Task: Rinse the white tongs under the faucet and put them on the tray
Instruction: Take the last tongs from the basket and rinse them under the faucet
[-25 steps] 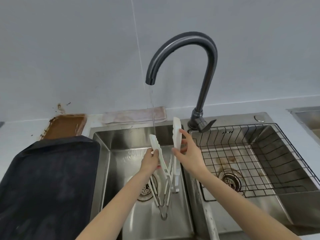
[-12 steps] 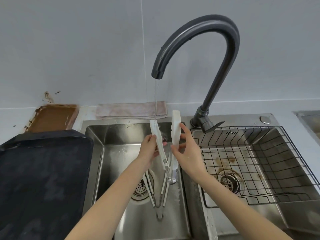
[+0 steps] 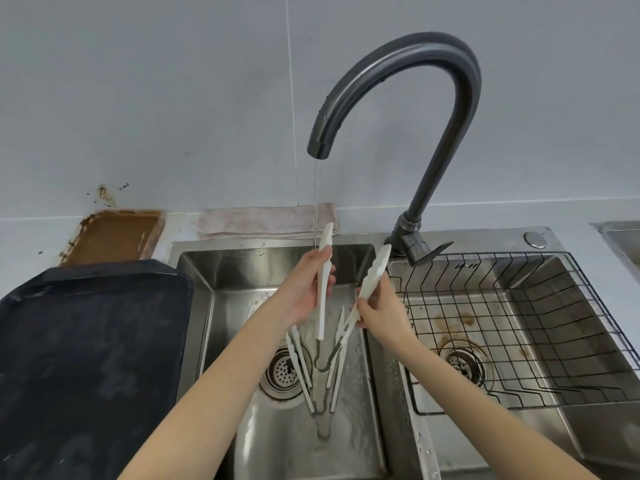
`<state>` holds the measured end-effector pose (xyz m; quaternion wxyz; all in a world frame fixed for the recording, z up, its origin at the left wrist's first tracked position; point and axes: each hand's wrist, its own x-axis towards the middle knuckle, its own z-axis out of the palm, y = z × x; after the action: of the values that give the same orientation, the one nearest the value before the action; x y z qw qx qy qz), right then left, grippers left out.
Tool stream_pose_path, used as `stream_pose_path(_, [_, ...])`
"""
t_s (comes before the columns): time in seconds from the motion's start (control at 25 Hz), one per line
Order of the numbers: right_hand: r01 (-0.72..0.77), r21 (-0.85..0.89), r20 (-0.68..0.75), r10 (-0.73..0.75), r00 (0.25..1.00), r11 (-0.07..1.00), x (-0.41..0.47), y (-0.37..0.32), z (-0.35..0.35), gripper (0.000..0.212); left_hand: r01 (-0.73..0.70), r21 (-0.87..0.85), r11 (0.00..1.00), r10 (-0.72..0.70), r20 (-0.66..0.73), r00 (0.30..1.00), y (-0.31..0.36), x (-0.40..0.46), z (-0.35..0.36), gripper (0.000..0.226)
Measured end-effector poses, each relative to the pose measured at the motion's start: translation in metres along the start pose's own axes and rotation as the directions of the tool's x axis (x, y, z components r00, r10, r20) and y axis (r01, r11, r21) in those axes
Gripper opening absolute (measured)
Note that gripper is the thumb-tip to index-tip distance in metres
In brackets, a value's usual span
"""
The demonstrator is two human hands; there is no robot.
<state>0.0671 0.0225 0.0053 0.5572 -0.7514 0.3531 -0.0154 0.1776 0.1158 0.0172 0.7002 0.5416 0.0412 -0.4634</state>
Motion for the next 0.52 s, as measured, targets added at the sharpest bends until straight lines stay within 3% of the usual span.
stream_pose_path(0.12, [-0.137,0.143,0.121,0.121,0.985,0.98,0.008,-0.008,0.007,0.04,-0.04,0.1,0.994,0.047,-0.071,0.996,0.009,-0.002,0.006,0.026])
stream_pose_path(0.28, [-0.182,0.188,0.181,0.148,0.972,0.965,0.01,-0.012,0.021,0.03,-0.073,0.111,0.991,0.09,-0.165,0.982,0.013,-0.004,0.006,0.048])
stream_pose_path(0.36, [-0.214,0.224,0.189,0.173,0.967,0.951,0.011,-0.008,0.024,0.036,-0.084,0.048,0.995,0.089,-0.114,0.99,0.013,-0.005,0.005,0.045])
stream_pose_path(0.52, [-0.265,0.266,0.243,0.201,0.949,0.927,0.012,-0.002,0.025,0.039,-0.023,-0.198,0.98,0.052,0.142,0.989,0.02,-0.011,0.005,0.026])
